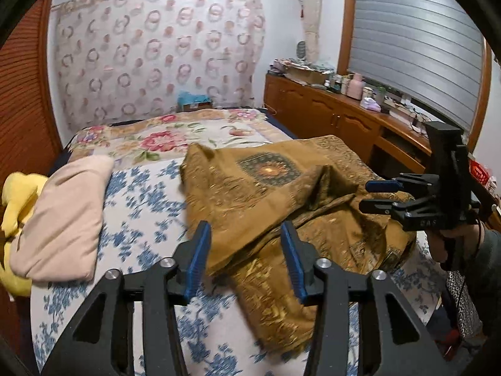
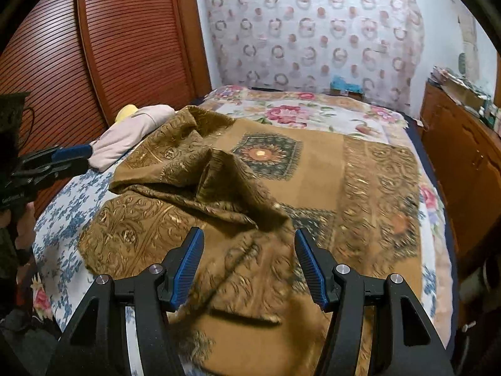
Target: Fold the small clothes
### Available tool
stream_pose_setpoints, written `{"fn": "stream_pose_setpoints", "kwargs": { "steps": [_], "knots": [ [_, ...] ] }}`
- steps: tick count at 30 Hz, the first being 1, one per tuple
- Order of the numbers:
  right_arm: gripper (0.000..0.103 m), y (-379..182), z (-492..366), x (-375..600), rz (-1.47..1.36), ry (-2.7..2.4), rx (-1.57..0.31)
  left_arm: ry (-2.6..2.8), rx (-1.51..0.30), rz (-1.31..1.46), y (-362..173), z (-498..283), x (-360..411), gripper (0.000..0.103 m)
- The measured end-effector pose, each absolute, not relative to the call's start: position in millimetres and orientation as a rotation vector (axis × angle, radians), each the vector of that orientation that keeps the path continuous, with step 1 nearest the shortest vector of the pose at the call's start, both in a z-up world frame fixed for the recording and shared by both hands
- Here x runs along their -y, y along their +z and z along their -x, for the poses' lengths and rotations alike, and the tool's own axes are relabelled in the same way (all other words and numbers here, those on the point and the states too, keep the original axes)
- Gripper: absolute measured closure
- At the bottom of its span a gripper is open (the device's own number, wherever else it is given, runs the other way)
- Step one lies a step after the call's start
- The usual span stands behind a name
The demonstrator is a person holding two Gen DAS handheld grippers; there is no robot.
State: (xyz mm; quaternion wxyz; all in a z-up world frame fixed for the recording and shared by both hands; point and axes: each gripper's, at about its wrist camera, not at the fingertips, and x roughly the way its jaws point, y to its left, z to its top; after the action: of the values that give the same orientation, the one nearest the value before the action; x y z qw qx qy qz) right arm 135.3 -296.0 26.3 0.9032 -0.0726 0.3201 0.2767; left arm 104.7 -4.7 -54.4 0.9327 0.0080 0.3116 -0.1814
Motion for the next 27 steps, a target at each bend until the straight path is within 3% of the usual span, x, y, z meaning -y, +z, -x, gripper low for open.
{"fn": "stream_pose_setpoints", "kwargs": {
  "steps": [3,5,8,27],
  "knots": [
    [0.041,19.6,-150.1,294.4,0.17,0.556,-0.681,-0.368,-0.645,0.005,-60.4,-103.9,-3.3,0.051],
    [0.041,15.7,-159.1,293.4,0.174,0.554,-0.702,-0.369,-0.644,0.017,-63.2,-103.5,-6.8,0.04],
    [0.041,10.3,-171.5,290.4,0.185,0.542,-0.736,-0.367,-0.646,0.03,-66.4,-104.1,-9.3,0.037],
    [0.04,-0.9,-187.9,275.9,0.187,0.519,-0.758,-0.324,-0.66,0.035,-85.5,-97.3,-8.0,0.036]
  ]
}}
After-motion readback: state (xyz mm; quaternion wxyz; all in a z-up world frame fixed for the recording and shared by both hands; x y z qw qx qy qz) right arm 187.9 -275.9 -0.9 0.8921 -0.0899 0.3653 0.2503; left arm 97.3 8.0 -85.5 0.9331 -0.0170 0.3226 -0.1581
